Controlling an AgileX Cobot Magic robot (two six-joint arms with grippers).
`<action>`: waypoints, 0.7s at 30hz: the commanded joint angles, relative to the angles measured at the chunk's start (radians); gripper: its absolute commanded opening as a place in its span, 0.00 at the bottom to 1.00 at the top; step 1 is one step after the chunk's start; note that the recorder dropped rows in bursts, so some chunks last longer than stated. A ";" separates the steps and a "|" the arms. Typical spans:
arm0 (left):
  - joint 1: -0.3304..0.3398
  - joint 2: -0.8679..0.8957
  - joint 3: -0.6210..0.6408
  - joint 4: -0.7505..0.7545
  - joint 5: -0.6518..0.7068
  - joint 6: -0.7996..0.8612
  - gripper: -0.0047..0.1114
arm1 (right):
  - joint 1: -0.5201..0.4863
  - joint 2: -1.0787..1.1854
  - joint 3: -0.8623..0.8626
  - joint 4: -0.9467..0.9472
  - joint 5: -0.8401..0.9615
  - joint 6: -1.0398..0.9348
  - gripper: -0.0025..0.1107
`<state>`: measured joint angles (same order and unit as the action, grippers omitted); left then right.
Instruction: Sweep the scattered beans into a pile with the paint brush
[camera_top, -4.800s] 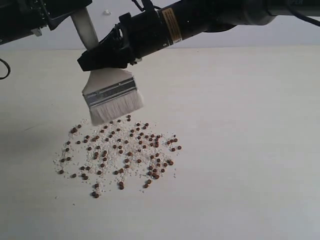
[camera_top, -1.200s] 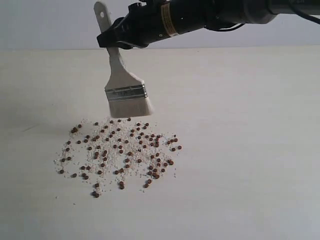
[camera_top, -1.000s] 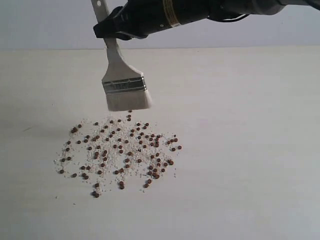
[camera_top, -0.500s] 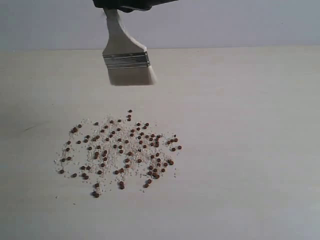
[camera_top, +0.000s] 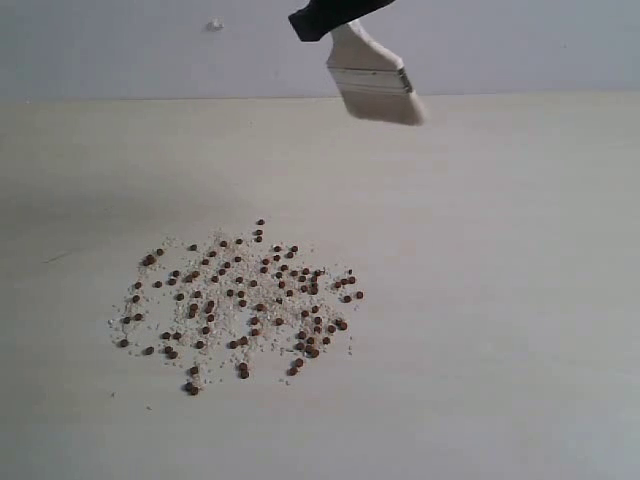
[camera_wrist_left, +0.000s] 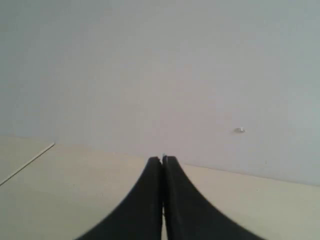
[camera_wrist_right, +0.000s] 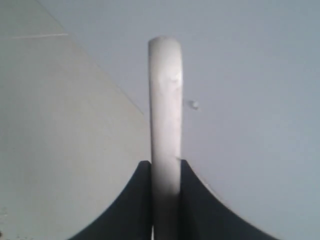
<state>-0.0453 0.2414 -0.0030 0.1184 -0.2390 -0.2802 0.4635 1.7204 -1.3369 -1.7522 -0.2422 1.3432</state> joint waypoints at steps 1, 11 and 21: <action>-0.007 -0.099 0.003 0.031 0.098 -0.012 0.04 | 0.002 -0.091 0.072 0.008 0.150 -0.041 0.02; -0.007 -0.241 0.003 0.025 0.334 -0.074 0.04 | 0.029 -0.227 0.186 0.008 0.455 -0.086 0.02; -0.007 -0.241 0.003 0.018 0.398 -0.199 0.04 | 0.245 -0.242 0.213 0.008 0.920 -0.126 0.02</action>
<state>-0.0453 0.0069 0.0008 0.1422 0.1563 -0.4558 0.6674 1.4900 -1.1245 -1.7418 0.5972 1.2142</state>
